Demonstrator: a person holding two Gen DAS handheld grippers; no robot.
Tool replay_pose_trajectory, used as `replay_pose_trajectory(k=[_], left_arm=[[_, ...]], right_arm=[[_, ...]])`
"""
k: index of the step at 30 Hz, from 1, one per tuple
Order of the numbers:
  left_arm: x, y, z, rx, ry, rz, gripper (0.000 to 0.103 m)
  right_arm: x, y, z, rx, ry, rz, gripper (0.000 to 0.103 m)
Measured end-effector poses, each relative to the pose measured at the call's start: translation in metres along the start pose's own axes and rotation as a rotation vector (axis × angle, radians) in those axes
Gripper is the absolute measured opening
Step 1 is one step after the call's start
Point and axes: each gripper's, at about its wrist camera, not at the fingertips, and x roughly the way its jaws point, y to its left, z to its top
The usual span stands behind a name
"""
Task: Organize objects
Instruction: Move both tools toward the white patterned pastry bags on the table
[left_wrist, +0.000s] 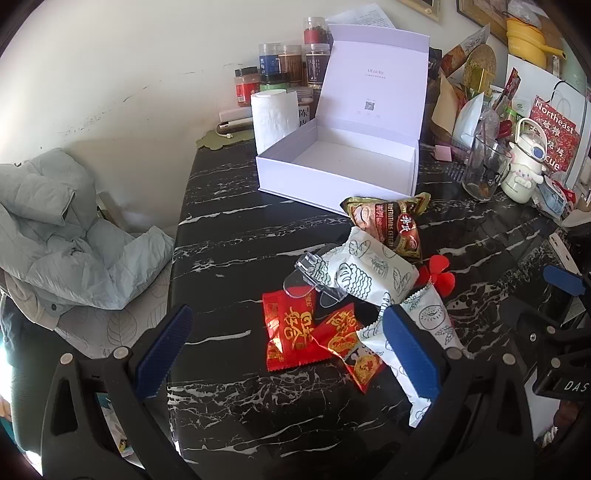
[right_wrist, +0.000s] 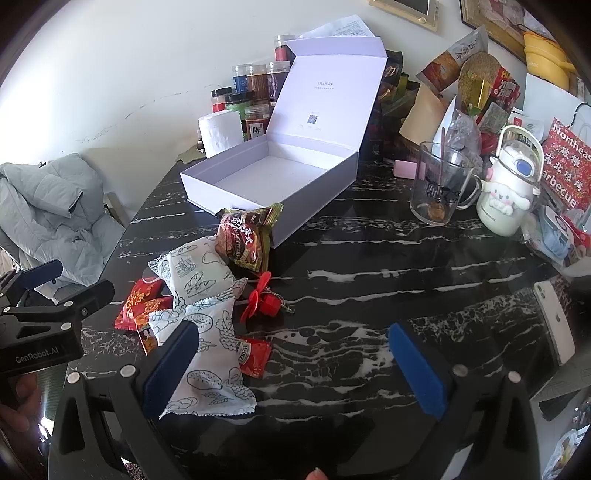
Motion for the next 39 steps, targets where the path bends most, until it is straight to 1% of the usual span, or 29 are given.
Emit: replay_pose_trajectory(k=[22, 26, 32, 39], left_arm=[[-0.003, 0.002, -0.001, -0.002, 0.003, 0.004, 0.103], [-0.003, 0.001, -0.007, -0.004, 0.007, 0.005, 0.103], [-0.003, 0.001, -0.014, -0.014, 0.024, 0.005, 0.103], [0.002, 0.001, -0.020, -0.023, 0.054, 0.001, 0.103]], right_arm=[[-0.002, 0.001, -0.004, 0.000, 0.007, 0.011, 0.103], [-0.002, 0.001, -0.008, 0.002, 0.013, 0.018, 0.103], [-0.002, 0.002, -0.012, 0.001, 0.024, 0.040, 0.103], [0.005, 0.005, -0.021, -0.002, 0.061, 0.075, 0.103]])
